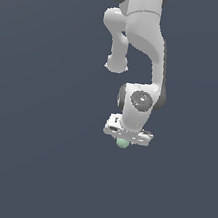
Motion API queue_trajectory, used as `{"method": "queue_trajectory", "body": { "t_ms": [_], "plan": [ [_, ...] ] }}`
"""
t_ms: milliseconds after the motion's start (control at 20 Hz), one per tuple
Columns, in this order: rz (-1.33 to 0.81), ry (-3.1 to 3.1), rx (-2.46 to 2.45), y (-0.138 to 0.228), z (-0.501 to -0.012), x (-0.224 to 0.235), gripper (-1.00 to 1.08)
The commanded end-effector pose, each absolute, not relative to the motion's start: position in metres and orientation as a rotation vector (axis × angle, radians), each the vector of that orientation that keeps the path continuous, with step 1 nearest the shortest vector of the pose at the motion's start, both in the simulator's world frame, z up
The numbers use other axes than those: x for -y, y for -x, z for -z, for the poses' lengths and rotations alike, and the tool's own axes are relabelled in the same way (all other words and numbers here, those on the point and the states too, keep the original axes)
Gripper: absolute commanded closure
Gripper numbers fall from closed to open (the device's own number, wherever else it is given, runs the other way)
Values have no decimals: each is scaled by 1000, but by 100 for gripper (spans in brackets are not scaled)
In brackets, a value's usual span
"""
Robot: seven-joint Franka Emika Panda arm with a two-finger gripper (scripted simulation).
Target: Pick up the object and move it to a goal position.
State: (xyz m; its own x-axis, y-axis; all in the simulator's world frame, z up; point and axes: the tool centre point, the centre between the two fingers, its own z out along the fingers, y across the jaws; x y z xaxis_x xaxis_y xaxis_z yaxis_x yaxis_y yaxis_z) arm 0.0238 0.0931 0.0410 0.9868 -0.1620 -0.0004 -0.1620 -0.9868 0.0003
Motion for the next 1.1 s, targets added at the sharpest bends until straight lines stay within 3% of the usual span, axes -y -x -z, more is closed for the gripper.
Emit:
{"method": "queue_trajectory", "body": {
  "t_ms": [0,1050],
  "plan": [
    [0,-3131,254,-27,-42,-98,108],
    [0,-3131,255,-99,-67,-178,108]
  ]
}}
